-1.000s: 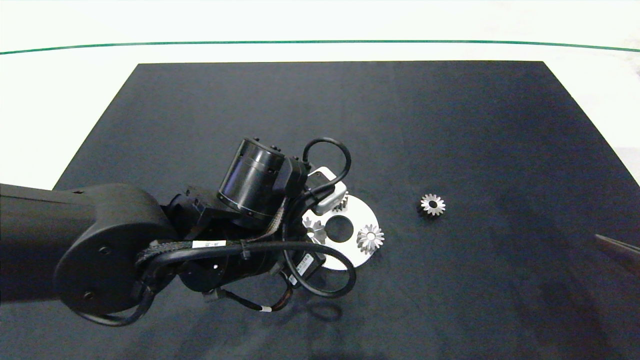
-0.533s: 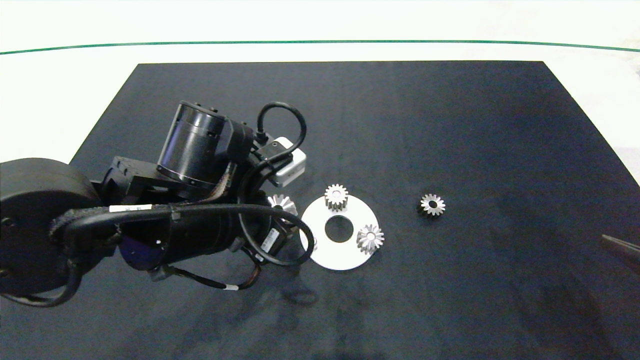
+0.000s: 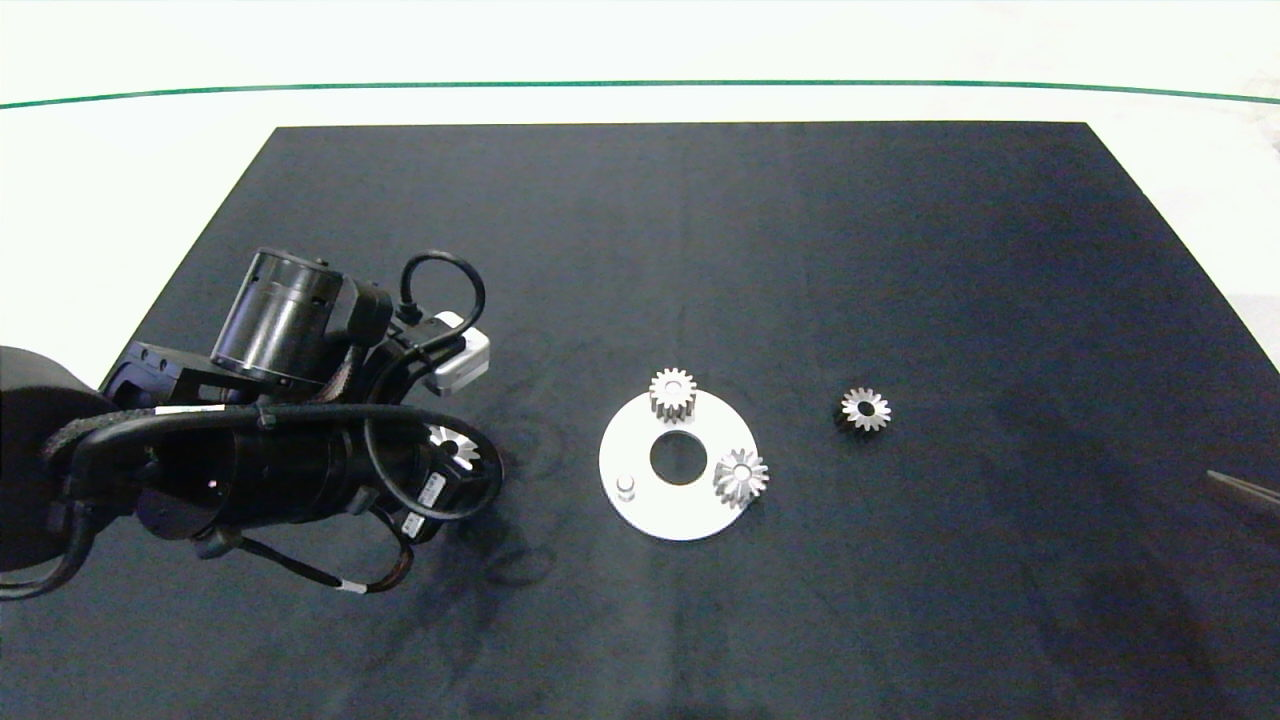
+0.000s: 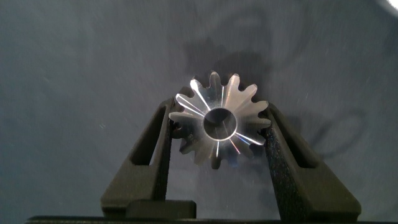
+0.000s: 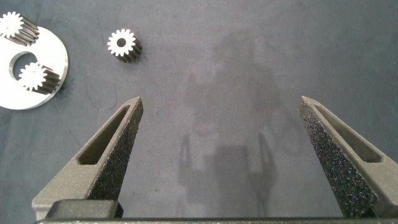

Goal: Remove an incorrectly installed larger gear and replace it with the correct smaller gear

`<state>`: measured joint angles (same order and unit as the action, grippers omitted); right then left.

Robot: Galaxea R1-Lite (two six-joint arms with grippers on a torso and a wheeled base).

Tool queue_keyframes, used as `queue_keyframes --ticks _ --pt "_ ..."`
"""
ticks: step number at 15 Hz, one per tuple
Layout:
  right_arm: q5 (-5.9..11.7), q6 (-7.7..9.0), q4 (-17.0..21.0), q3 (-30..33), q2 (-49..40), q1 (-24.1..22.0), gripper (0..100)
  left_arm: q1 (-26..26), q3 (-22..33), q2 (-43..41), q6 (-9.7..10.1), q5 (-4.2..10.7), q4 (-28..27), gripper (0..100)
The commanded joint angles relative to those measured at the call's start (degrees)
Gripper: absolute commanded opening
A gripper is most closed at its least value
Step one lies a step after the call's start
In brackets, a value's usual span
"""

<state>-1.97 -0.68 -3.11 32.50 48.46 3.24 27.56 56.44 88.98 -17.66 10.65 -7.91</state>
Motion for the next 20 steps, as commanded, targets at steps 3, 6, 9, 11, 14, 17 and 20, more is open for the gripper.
queue_keyframes --ticks 3,6,9,11,14,17,20 --pt "-0.05 0.07 -0.06 -0.42 0.06 -0.25 100 -0.14 -3.62 0.41 -0.09 -0.55 0.88 28" --pt "-0.05 0.07 -0.06 -0.6 0.15 -0.25 100 -0.23 -6.17 1.55 -0.27 -0.55 5.71 100" --pt "-0.05 0.07 -0.06 -0.6 0.23 -0.25 100 -0.23 -6.26 1.64 -0.44 -0.64 7.21 100" --pt "-0.05 0.16 -0.06 -0.77 0.32 -0.25 100 -0.32 -6.17 1.11 -0.27 -0.81 6.94 100" --pt "-0.13 1.47 -0.14 -0.16 2.78 0.01 100 -0.23 -5.91 -2.93 0.09 -0.9 6.59 100" --pt "-0.22 2.26 -0.14 1.78 6.91 0.45 100 -0.32 -5.55 -10.32 -0.09 -0.9 5.27 100" --pt "-0.66 4.55 -0.58 4.77 13.07 0.71 100 -0.58 -4.41 -18.84 0.35 -0.9 2.29 100"
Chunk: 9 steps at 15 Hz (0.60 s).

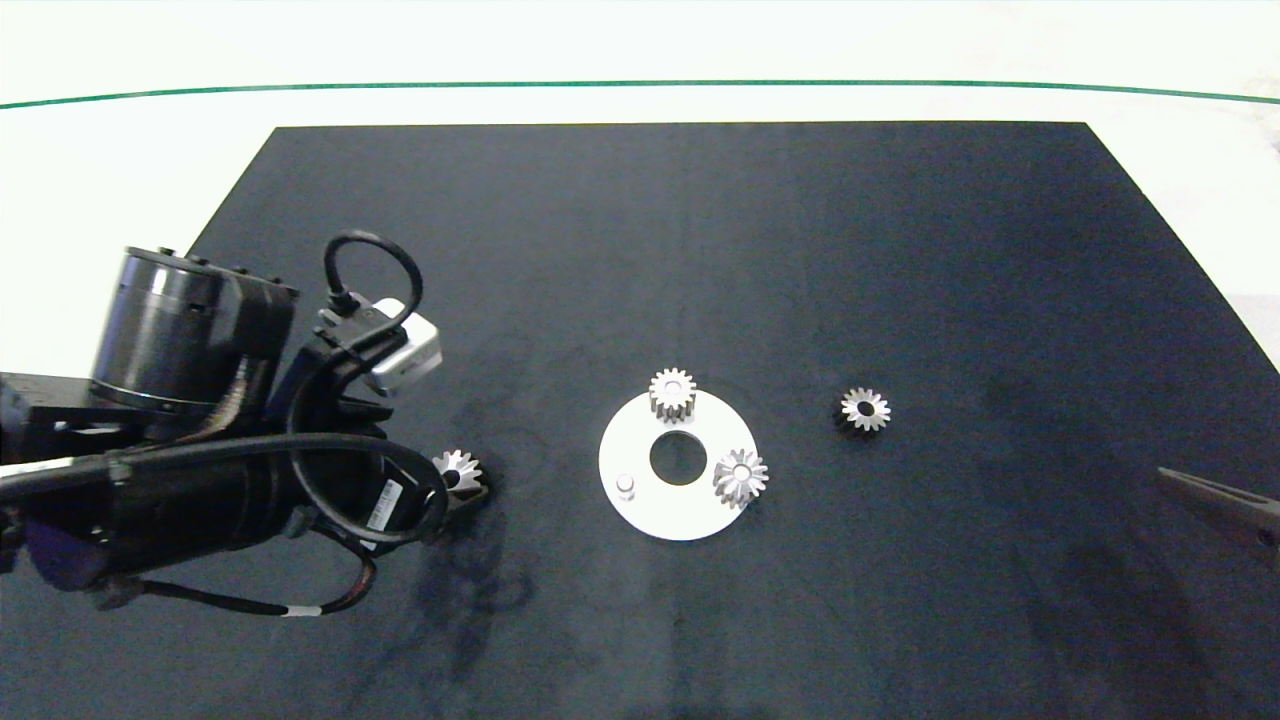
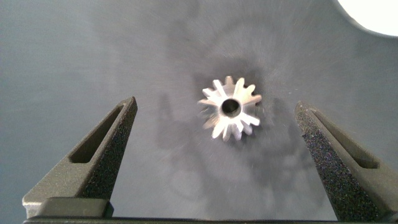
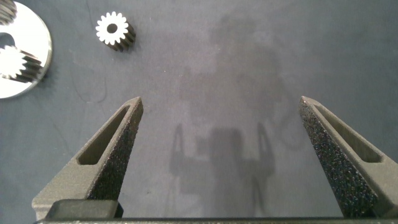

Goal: Remove an incorrectly installed larger gear and replace it with the correct smaller gear

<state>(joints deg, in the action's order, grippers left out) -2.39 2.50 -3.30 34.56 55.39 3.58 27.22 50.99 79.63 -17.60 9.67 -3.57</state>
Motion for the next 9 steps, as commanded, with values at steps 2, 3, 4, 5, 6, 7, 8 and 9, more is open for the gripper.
queue_keyframes --ticks 2,3,4,5,6,7,8,9 --pt "-0.25 2.6 0.05 5.43 9.03 3.89 100 -2.26 1.21 -15.38 0.73 0.18 -2.4 100" --pt "-0.25 3.3 0.14 6.31 10.26 5.47 100 -3.93 1.48 -18.37 0.73 0.18 -2.58 100" --pt "-0.25 4.27 -0.04 7.28 12.28 6.96 100 -5.95 2.62 -21.09 0.64 0.18 -4.69 100" --pt "-0.25 4.62 -0.3 8.07 14.22 8.46 100 -7.36 4.03 -23.91 0.73 0.18 -7.77 100" --pt "-0.42 4.62 -0.21 8.77 15.89 10.83 100 -8.15 4.99 -26.37 0.9 0.18 -10.67 100" --pt "-0.42 4.62 -0.48 9.03 17.91 12.85 100 -8.5 5.26 -28.92 1.08 0.18 -12.34 100" --pt "-0.25 4.8 -0.74 9.12 20.19 13.99 100 -8.76 5.26 -30.94 1.17 0.18 -13.39 100" --pt "-0.07 4.88 -1.18 9.38 22.21 14.61 100 -8.76 5.34 -32.17 1.17 0.18 -14.45 100"
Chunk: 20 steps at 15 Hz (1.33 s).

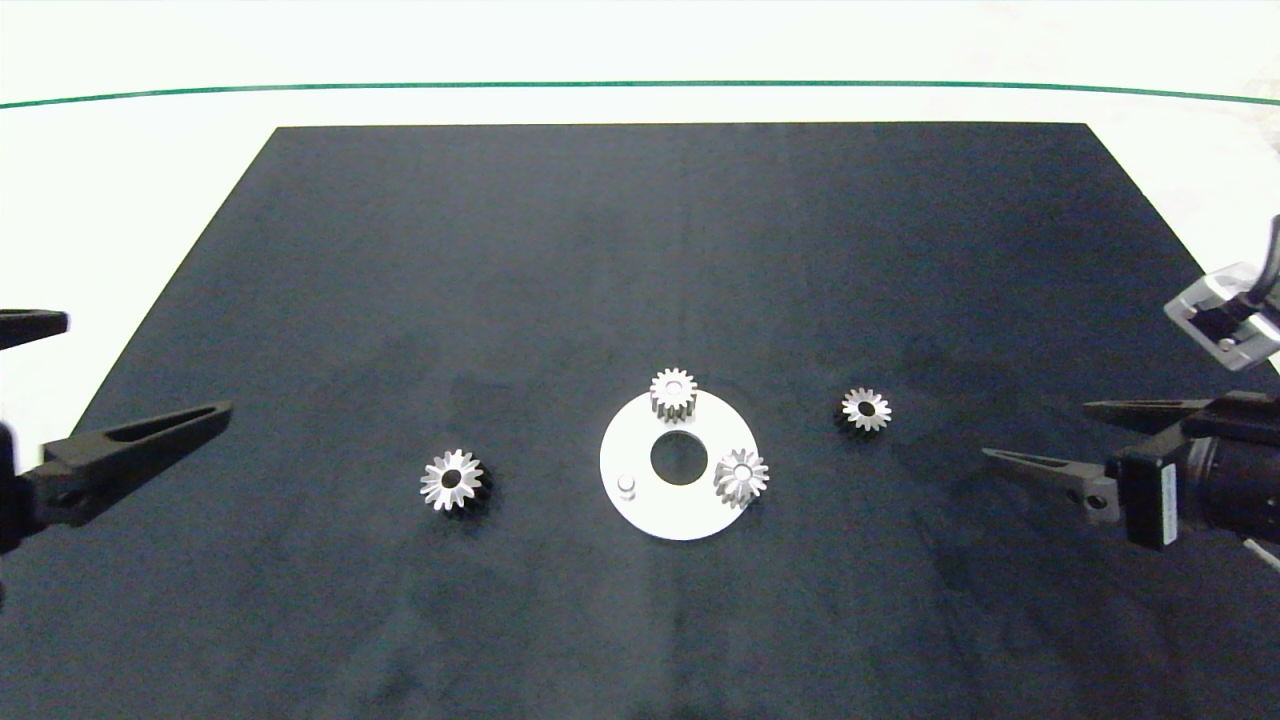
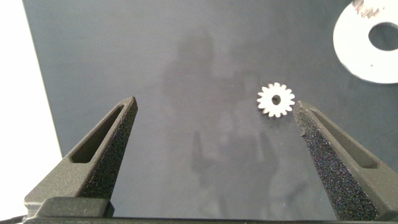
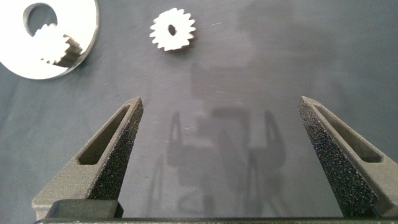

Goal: Remove an incorrectly installed larger gear and replace it with the correct smaller gear

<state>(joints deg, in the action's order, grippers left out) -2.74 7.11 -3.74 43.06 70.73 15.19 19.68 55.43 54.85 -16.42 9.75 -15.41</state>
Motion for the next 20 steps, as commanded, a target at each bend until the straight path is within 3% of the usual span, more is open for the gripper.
queue_keyframes --ticks 1,4,5,9,17,18,20 --pt "0.37 0.28 -2.94 1.24 11.1 3.53 100 -1.22 1.08 -9.32 -0.1 0.09 -4.89 100" --pt "0.72 1.42 -8.91 1.85 17.69 3.62 100 -1.22 1.26 -11.87 -0.1 0.09 -7.71 100" --pt "0.99 1.59 -9.35 2.65 19.36 3.62 100 -1.22 1.35 -12.39 -0.1 0.09 -8.06 100" --pt "1.69 1.68 -8.83 7.83 22.61 3.88 100 -1.22 1.26 -13.89 -0.1 0.18 -9.73 100" --pt "6.61 2.39 -9.18 11.7 26.13 8.63 100 -1.22 0.91 -15.38 -0.1 0.18 -11.05 100" --pt "8.02 2.39 -9.18 12.23 26.83 8.63 99 -1.22 0.91 -15.65 -0.1 0.18 -11.49 100" --pt "8.54 2.39 -9.27 12.67 27.18 8.63 94 -1.13 0.91 -15.91 -0.1 0.18 -11.84 100"
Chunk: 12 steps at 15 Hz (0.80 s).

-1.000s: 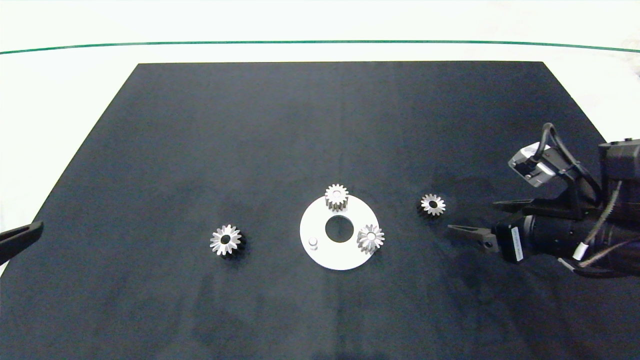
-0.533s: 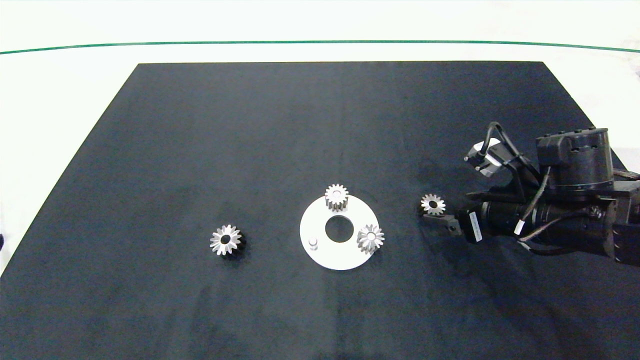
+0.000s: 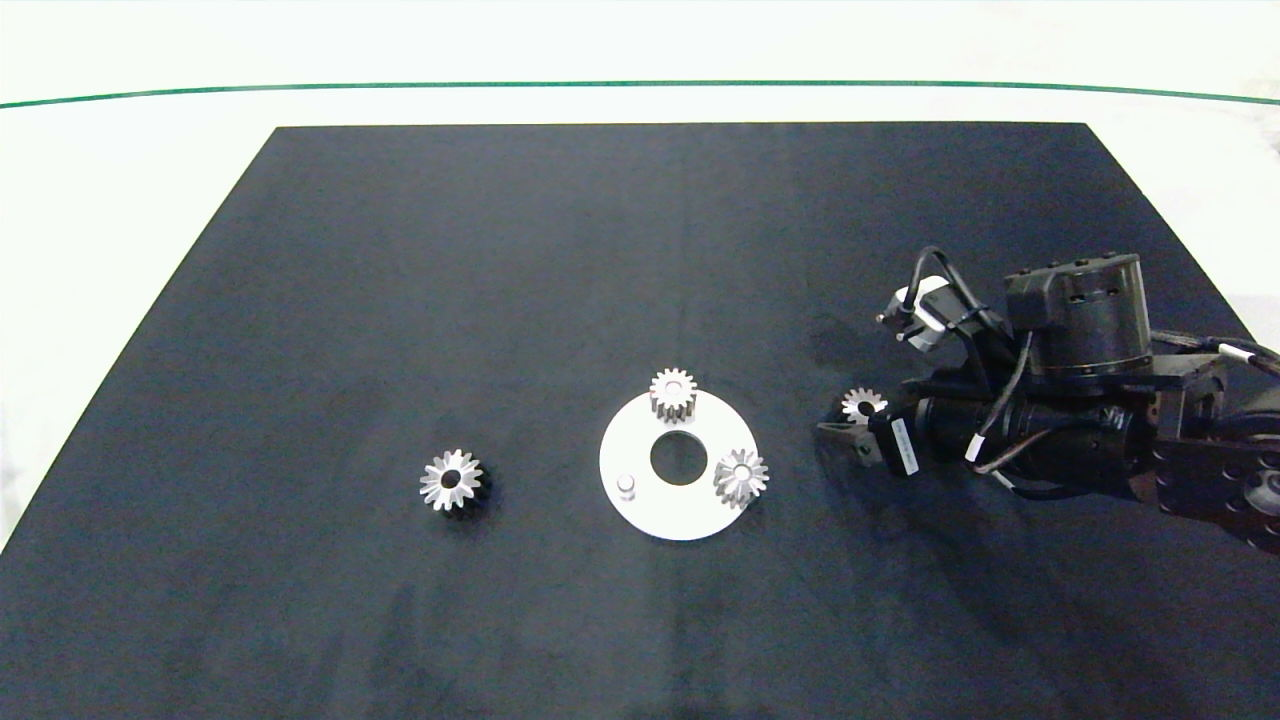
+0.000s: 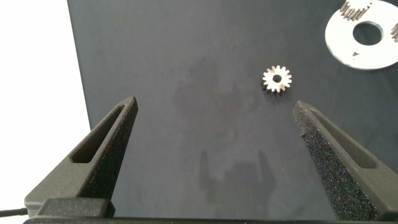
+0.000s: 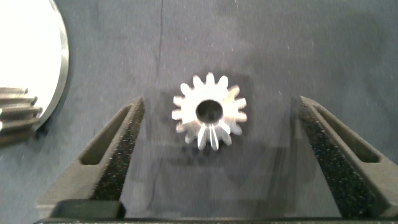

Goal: Remove an incorrectly installed larger gear and replace it with the correct smaller gear

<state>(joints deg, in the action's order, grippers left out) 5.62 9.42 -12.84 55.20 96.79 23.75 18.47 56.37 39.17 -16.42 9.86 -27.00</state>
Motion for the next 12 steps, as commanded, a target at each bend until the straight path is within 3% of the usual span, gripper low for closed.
queue_keyframes --ticks 1,12 --pt "0.18 0.07 -0.17 0.61 1.38 0.07 93 -0.01 -0.21 -0.32 -0.1 0.07 -0.24 100" --pt "0.27 0.16 0.0 1.05 1.38 0.16 70 -0.01 -1.61 -1.11 -0.1 0.07 -0.24 100"
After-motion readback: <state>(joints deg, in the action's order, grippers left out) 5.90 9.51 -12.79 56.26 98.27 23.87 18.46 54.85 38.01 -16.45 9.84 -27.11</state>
